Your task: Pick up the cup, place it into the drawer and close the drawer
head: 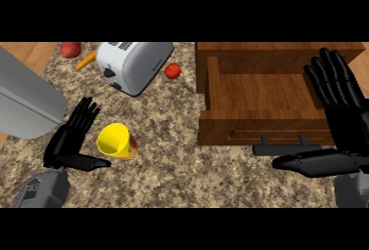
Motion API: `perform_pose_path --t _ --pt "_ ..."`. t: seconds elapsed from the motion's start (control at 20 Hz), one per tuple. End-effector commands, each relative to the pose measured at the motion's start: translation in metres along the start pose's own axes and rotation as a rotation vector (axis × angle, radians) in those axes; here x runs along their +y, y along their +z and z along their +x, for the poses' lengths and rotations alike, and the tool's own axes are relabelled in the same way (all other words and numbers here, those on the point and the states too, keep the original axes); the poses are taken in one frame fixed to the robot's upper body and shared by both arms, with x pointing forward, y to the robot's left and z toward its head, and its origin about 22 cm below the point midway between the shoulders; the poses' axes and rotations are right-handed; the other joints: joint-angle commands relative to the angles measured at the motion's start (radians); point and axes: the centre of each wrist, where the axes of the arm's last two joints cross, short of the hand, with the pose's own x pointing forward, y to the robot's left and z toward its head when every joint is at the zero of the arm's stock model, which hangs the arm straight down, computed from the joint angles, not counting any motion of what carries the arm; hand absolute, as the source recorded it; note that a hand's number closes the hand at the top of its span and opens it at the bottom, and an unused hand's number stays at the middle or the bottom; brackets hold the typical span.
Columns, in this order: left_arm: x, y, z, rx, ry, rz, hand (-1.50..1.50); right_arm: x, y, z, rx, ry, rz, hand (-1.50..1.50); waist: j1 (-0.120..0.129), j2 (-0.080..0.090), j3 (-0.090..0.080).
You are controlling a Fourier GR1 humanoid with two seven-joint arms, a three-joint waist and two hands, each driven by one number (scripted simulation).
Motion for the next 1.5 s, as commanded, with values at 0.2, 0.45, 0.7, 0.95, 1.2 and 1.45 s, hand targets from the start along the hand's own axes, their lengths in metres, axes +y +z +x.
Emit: perform_pose_path --t 0.2,0.45,0.7,0.95,1.2,1.45 --pt "0.013 0.013 -0.053 0.042 -0.02 0.025 -1.5 -0.016 -0.012 0.011 -0.006 -0.01 -0.001 -1.5 -0.007 0.003 -0.001" --pt "0.033 0.022 -0.062 0.02 -0.034 0.031 -1.5 -0.008 -0.003 0.021 -0.005 0.0 0.016 -1.5 -0.013 0.003 -0.002" --pt "0.024 0.017 -0.07 0.003 -0.031 0.041 -1.5 -0.002 -0.027 -0.01 -0.016 -0.003 0.018 -1.5 -0.012 0.009 -0.002" --pt "0.008 0.016 -0.079 -0.038 -0.022 0.024 -1.5 -0.009 -0.013 0.007 -0.012 -0.015 0.017 -1.5 -0.022 0.008 -0.003" --pt "0.022 0.015 -0.071 -0.059 -0.022 0.033 -1.5 -0.023 -0.016 0.009 -0.019 0.001 0.028 -1.5 -0.021 0.009 -0.003" --pt "0.004 0.013 -0.08 -0.05 -0.009 0.001 -1.5 -0.014 -0.016 -0.005 0.009 0.004 0.035 -1.5 -0.025 0.014 -0.004"
